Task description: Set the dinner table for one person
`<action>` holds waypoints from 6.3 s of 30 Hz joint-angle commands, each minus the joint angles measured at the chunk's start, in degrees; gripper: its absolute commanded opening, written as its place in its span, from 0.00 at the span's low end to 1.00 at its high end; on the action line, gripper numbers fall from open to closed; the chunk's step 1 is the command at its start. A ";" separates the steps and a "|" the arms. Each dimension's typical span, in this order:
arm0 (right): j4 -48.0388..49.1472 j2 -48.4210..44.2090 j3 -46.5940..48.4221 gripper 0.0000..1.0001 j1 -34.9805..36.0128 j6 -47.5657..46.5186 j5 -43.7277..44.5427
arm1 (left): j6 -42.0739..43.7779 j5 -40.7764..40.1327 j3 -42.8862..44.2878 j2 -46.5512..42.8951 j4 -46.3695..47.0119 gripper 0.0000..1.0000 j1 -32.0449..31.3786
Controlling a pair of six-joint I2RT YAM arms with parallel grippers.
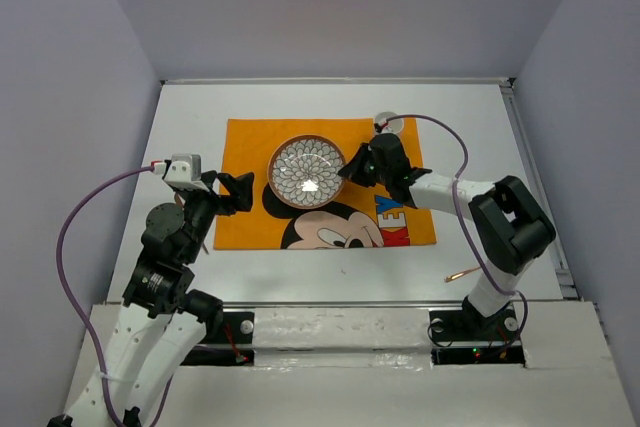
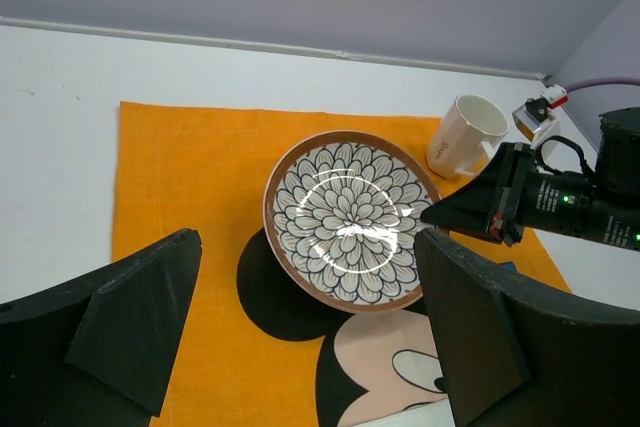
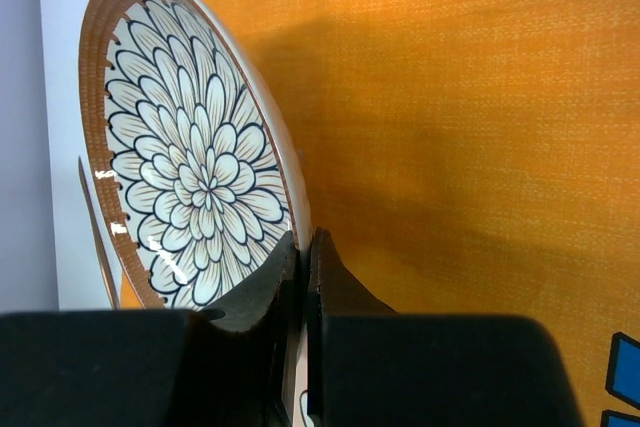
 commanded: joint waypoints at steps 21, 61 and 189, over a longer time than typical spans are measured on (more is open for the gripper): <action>3.05 1.68 2.68 0.33 0.21 3.89 3.21 | 0.27 0.09 0.45 -0.47 2.55 0.99 0.42; -71.57 -44.04 -12.88 0.72 -20.43 11.88 28.18 | 0.45 -4.21 1.15 -16.20 -0.17 0.99 -11.88; -42.47 25.28 57.94 0.00 19.63 -4.83 22.57 | -0.69 -31.98 0.97 -13.83 -3.95 0.99 -24.19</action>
